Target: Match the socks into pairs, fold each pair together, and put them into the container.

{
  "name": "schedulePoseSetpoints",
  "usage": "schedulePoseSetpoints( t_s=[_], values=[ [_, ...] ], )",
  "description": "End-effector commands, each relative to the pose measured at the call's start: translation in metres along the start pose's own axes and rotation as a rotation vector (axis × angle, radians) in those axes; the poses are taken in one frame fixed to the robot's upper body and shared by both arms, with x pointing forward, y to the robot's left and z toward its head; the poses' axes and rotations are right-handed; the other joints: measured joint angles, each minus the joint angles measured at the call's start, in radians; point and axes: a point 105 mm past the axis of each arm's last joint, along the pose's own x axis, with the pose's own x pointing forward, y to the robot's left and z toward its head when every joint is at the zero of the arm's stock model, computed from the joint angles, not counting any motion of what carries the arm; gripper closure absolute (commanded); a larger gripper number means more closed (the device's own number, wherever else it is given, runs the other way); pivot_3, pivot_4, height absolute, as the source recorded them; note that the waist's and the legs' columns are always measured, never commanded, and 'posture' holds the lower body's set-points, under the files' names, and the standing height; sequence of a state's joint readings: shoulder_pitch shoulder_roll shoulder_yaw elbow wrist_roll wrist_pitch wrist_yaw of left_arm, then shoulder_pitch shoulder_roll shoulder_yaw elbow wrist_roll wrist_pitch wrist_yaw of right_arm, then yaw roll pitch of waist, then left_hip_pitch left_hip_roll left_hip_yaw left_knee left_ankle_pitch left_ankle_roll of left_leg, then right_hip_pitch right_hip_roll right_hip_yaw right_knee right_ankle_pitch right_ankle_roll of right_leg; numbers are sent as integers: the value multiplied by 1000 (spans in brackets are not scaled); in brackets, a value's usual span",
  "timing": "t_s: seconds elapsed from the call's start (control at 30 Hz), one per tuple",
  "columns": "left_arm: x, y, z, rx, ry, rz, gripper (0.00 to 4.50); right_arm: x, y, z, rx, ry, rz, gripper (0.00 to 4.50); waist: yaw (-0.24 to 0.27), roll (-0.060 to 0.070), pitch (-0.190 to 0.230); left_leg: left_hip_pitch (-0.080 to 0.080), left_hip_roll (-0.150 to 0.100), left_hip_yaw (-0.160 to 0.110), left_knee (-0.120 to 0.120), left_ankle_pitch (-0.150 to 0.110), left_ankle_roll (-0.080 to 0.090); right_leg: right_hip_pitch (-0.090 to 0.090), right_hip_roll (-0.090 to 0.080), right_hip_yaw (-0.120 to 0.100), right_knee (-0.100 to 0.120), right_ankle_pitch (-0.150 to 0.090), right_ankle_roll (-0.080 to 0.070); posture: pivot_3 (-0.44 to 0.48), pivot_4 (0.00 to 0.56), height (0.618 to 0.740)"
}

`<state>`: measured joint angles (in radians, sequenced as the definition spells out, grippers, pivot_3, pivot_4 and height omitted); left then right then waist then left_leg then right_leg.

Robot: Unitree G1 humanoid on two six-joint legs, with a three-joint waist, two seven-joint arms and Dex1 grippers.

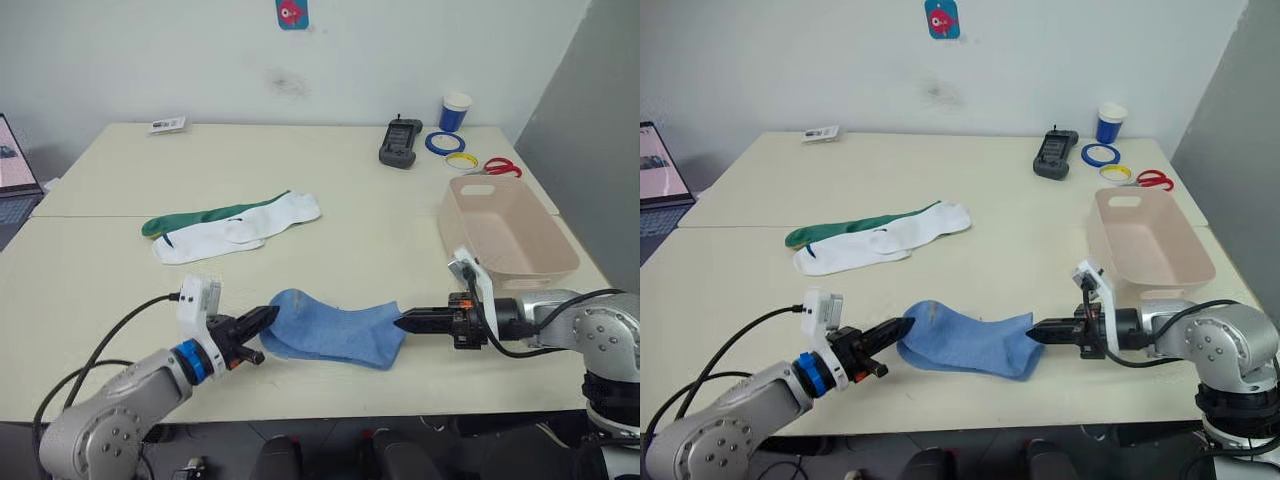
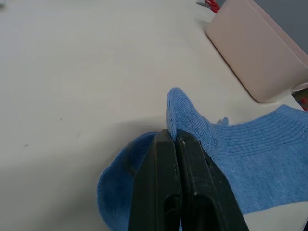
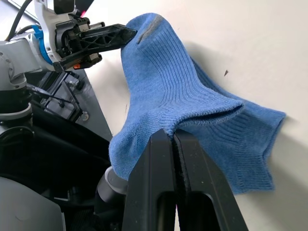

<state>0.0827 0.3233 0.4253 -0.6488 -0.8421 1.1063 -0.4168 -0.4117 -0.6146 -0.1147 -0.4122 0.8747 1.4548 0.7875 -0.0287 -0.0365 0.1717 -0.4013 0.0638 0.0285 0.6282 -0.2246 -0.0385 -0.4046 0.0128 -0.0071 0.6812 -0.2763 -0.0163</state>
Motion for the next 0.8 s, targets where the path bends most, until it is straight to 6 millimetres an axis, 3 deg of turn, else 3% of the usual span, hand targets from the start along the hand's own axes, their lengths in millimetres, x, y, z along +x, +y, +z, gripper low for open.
schedulePoseSetpoints(
  t_s=[0.03, 0.23, 0.5, 0.8],
  values=[
    [-2, -5, 3, 33, -54, 16, 4500, 0, -4, 2, -43, -4, -7, 4470, 0, 0, 0, 0, 0, 0, 0, 0, 0, 0, 0, 0, 0, 0, 0, 0, 150, 740],
    [-2, -2, 2, 39, -73, 28, 4500, -1, -13, 0, -75, 21, -24, 4470, 0, 0, 0, 0, 0, 0, 0, 0, 0, 0, 1, 0, 0, 0, 0, 0, 150, 740],
    [-2, 0, -14, 18, -56, 48, 4500, 7, -30, -1, -111, 50, -48, 4470, 0, -1, 1, 0, 0, -1, 0, 0, 0, 0, 1, 0, -1, 0, 0, 0, 150, 740],
    [-4, 7, -19, 24, -54, 72, 4500, 9, -32, -6, -115, 75, -34, 4470, 0, -1, 1, 0, 0, -1, 0, 0, 0, 0, 1, 0, -1, 0, -1, 0, 150, 740]
  ],
)
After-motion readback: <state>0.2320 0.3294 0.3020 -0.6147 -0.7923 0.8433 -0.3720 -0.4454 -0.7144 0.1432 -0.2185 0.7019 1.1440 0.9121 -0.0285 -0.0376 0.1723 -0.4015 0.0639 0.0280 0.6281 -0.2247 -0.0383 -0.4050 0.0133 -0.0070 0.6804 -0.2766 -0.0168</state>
